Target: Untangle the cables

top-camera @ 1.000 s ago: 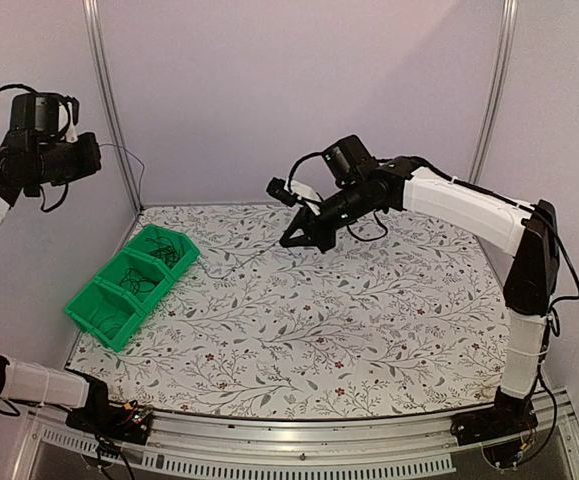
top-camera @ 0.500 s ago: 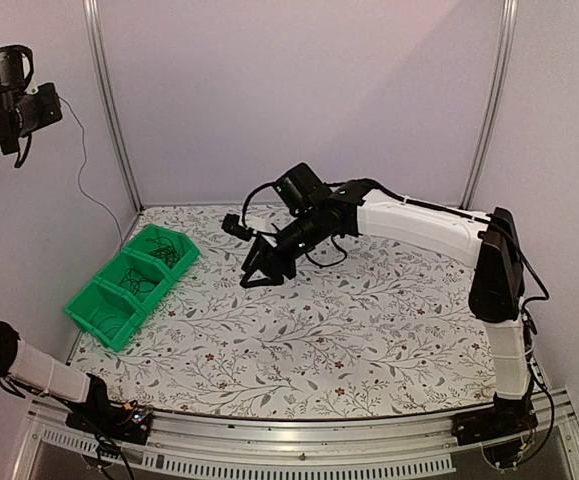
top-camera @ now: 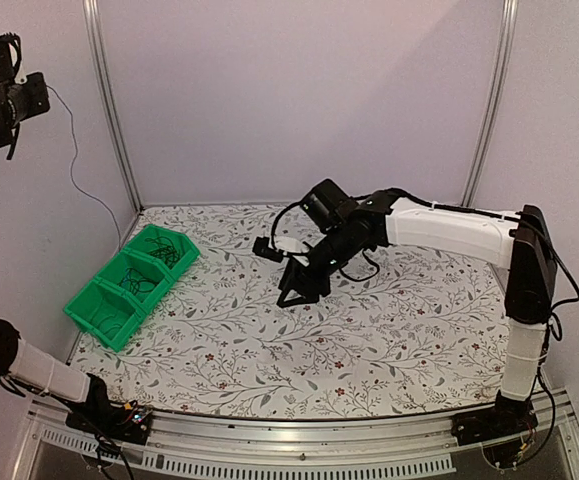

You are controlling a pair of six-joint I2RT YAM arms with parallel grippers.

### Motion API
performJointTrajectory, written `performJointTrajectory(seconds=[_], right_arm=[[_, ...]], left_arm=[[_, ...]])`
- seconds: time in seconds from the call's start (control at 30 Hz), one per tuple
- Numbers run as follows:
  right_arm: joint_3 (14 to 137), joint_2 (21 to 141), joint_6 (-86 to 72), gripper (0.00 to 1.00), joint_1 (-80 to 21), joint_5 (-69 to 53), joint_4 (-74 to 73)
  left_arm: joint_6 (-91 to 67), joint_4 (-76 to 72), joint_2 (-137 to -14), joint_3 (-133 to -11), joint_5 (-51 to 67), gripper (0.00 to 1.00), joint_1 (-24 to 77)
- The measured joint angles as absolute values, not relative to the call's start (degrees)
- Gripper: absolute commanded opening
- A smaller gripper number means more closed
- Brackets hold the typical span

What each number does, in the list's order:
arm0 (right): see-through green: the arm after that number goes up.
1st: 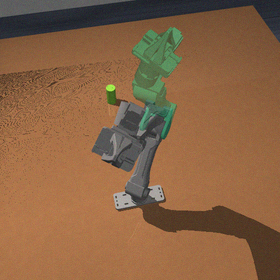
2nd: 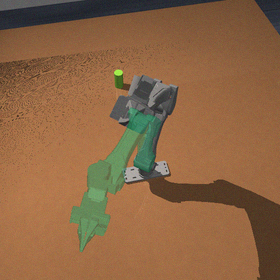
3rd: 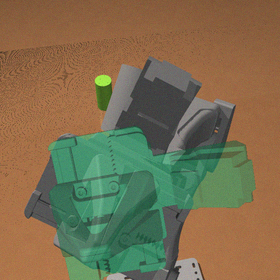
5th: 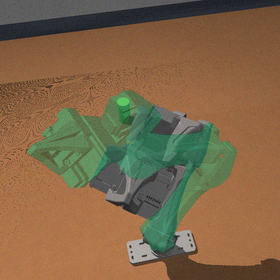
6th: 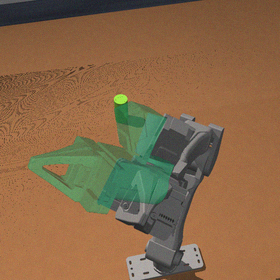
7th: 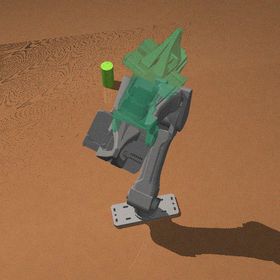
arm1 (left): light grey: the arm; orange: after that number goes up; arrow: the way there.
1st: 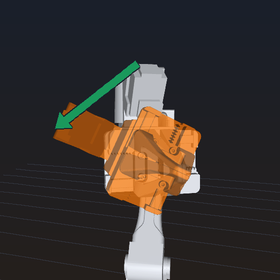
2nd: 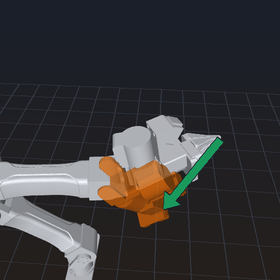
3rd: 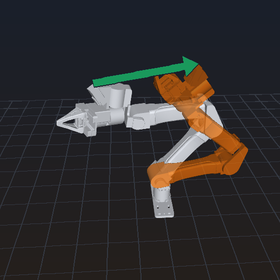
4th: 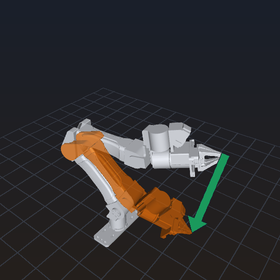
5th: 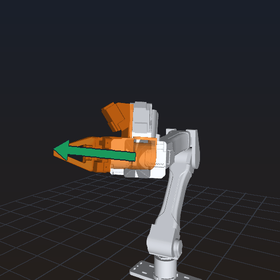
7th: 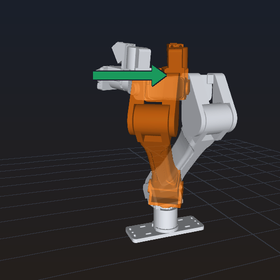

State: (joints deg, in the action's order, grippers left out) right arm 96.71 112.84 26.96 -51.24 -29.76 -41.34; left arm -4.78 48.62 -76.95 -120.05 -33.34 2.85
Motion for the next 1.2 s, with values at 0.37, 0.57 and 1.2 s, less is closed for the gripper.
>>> performJointTrajectory(seconds=[0.37,0.57,1.2], right_arm=[[99.94,112.38,27.66,0.49,-51.20,-28.51,-41.08],[100.68,112.71,27.68,0.49,-51.20,-28.05,-40.97],[101.19,113.23,27.97,0.49,-51.20,-27.51,-40.99]], left_arm=[[-2.33,42.65,-73.82,-125.86,-23.29,0.00,2.76],[-0.32,41.45,-73.65,-129.73,-24.69,0.00,2.76],[1.41,38.06,-72.58,-125.86,-27.14,0.00,2.76]])
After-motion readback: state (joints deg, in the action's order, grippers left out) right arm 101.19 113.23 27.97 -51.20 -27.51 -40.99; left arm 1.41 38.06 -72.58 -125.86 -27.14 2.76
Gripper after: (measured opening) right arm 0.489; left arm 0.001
